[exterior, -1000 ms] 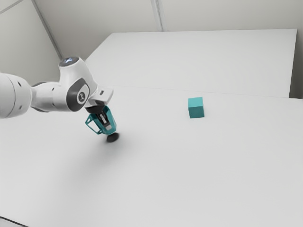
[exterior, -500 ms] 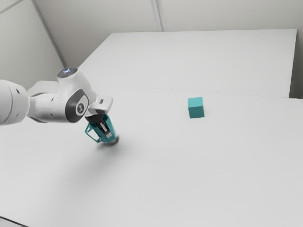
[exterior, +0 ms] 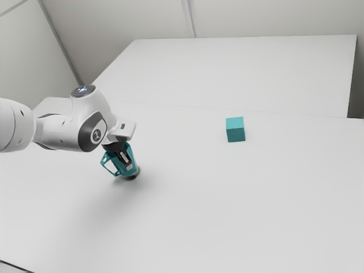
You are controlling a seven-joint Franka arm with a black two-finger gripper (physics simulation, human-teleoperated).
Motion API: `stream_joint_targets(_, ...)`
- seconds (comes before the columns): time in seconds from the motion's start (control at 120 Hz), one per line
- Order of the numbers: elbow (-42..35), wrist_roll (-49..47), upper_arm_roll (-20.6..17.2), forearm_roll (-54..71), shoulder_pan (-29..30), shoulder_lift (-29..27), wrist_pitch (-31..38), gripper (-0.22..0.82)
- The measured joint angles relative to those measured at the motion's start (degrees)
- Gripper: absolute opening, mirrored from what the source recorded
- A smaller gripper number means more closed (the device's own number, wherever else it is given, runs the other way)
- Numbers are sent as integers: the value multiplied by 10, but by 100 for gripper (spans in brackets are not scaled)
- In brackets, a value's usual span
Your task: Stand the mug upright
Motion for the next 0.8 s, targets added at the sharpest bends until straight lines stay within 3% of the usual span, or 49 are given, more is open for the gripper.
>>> stream_joint_targets(0.383,0,-17,-1,-3,1,-1,-3,-8)
stream_joint_targets(0.8,1,-26,-1,-1,1,-16,-11,11)
